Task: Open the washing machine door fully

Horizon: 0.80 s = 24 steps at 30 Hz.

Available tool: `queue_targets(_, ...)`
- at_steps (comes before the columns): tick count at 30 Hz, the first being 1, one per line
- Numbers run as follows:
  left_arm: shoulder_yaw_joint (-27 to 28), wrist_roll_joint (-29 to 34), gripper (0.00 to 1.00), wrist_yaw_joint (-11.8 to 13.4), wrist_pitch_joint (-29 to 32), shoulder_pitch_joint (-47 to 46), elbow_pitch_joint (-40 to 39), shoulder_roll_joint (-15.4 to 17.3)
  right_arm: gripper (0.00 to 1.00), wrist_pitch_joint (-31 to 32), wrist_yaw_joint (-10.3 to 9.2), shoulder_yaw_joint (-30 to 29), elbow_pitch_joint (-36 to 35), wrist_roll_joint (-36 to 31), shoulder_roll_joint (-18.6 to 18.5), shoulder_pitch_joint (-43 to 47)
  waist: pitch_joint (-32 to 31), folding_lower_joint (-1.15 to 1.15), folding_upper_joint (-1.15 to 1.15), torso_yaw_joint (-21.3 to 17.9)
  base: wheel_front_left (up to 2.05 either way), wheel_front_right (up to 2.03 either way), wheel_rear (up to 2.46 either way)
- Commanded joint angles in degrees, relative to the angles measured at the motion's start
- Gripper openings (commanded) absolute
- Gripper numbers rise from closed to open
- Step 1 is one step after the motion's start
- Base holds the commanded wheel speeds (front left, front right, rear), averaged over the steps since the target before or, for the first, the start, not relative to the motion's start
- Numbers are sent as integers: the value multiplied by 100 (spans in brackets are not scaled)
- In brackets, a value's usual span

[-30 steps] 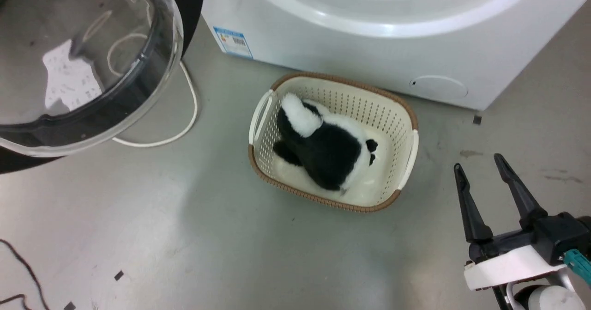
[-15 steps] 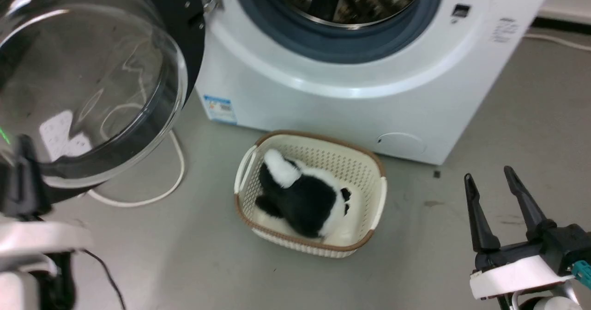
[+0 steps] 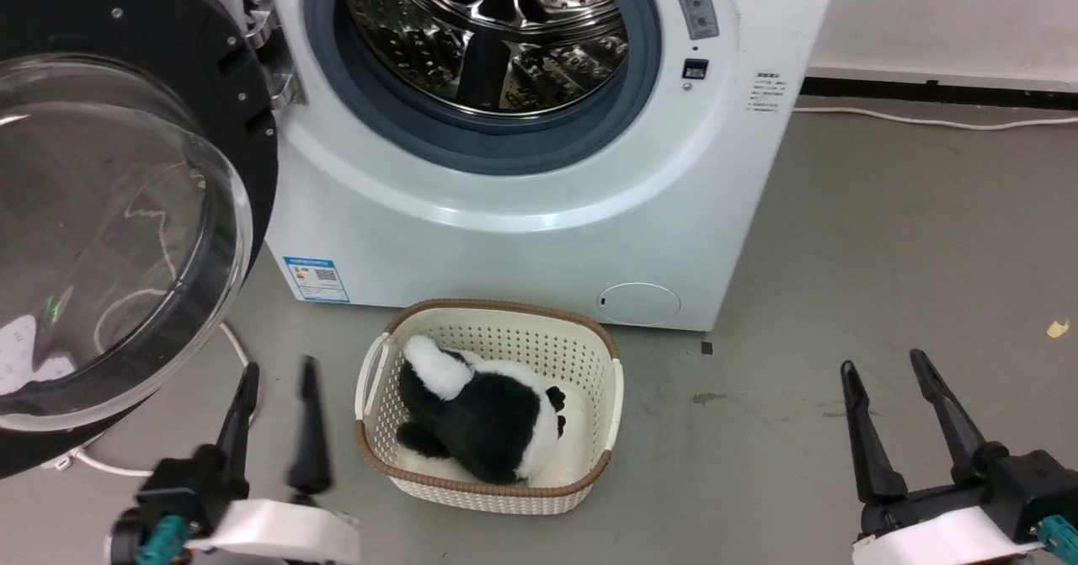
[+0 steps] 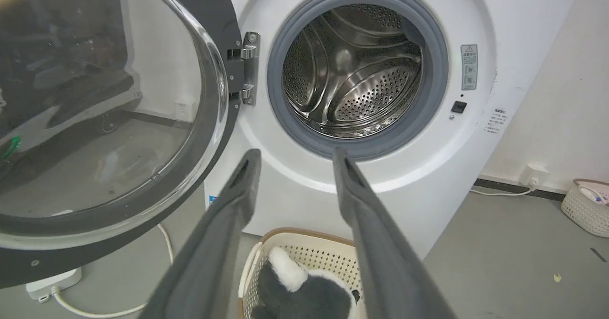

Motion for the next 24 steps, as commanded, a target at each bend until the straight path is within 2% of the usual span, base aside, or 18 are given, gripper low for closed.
queue_targets(1, -94, 100, 100, 44, -45, 123, 50, -38, 100, -23, 3, 0, -5, 23, 16, 102, -10, 1, 0, -46, 0, 0, 0)
queue_targets(9, -497, 542, 100, 146, -99, 284, 293, -68, 100, -26, 3, 58, 19, 82, 17, 151, -26, 1, 0, -142, 0, 0, 0)
queue_targets(24, -579, 671, 100, 182, -122, 223, 365, -56, 100, -27, 3, 76, 90, 177, 17, 154, -27, 1, 0, -138, 0, 0, 0)
